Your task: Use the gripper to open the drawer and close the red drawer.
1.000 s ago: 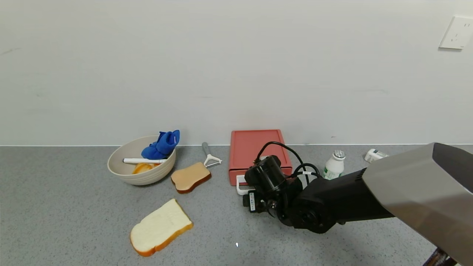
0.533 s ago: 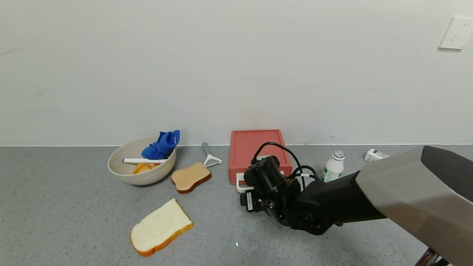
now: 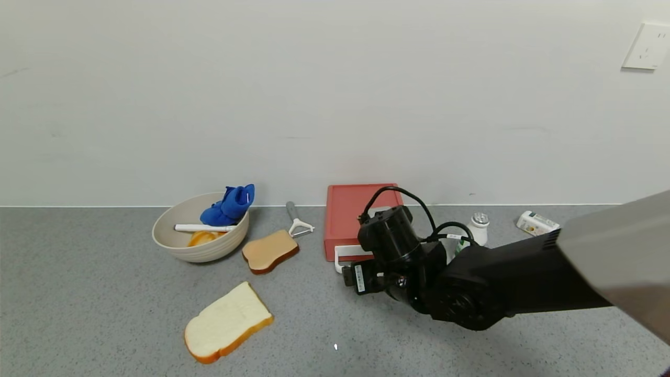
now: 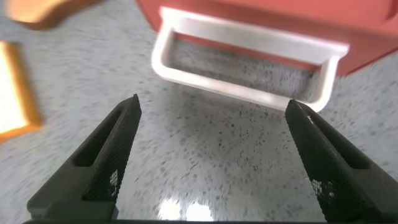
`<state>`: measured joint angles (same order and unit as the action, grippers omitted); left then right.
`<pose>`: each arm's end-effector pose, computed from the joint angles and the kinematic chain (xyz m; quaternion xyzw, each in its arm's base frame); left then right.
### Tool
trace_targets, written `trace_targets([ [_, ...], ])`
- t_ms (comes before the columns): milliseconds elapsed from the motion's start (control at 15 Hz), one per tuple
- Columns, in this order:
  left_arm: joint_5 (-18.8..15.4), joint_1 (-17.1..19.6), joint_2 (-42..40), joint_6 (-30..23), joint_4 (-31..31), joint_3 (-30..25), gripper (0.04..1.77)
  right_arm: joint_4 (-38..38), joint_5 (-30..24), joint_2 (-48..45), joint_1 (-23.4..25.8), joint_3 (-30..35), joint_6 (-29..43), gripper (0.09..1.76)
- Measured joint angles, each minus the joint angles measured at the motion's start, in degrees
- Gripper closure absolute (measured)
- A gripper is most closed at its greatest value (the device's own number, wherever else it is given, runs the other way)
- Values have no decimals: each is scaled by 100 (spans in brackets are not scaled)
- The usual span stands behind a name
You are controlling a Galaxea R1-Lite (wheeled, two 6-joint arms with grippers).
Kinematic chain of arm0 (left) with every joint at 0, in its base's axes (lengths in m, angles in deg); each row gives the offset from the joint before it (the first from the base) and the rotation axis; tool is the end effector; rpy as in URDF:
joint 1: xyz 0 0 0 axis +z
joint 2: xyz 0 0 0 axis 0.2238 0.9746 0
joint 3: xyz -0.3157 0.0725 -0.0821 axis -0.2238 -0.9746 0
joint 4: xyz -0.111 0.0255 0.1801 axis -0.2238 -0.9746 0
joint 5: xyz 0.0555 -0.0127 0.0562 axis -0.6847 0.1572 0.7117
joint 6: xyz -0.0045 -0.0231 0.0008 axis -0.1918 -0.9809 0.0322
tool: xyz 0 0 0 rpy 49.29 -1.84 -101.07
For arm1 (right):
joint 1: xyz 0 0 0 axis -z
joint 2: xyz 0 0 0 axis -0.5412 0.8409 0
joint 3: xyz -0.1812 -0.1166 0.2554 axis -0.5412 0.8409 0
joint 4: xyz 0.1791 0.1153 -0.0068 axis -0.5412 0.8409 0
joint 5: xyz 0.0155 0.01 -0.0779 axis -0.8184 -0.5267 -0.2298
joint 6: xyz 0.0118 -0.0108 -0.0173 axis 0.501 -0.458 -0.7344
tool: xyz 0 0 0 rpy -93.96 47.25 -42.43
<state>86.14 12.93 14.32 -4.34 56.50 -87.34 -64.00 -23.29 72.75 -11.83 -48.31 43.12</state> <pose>-0.0312 -0.0004 0.0748 0.0030 0.0046 -0.0109 0.9999 0.3275 0.3129 0.1253 -0.0074 0.3058 0.1712 0.9366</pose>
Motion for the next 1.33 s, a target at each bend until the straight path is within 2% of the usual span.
trace_targets([
  [333, 0, 0, 0, 0, 0, 0, 9, 52, -1057, -1635, 221, 690, -956, 14],
  [667, 2, 0, 0, 0, 0, 0, 9, 352, -1921, -3294, 1017, 1348, -1357, 14],
  [867, 0, 0, 0, 0, 0, 0, 9, 408, -2048, -4063, 1447, 1798, -1378, 14],
  [1133, 0, 0, 0, 0, 0, 0, 9, 468, -1970, -5003, 1762, 2321, -1386, 14],
  [1333, 2, 0, 0, 0, 0, 0, 9, 529, -1556, -5777, 1974, 2701, -1386, 14],
])
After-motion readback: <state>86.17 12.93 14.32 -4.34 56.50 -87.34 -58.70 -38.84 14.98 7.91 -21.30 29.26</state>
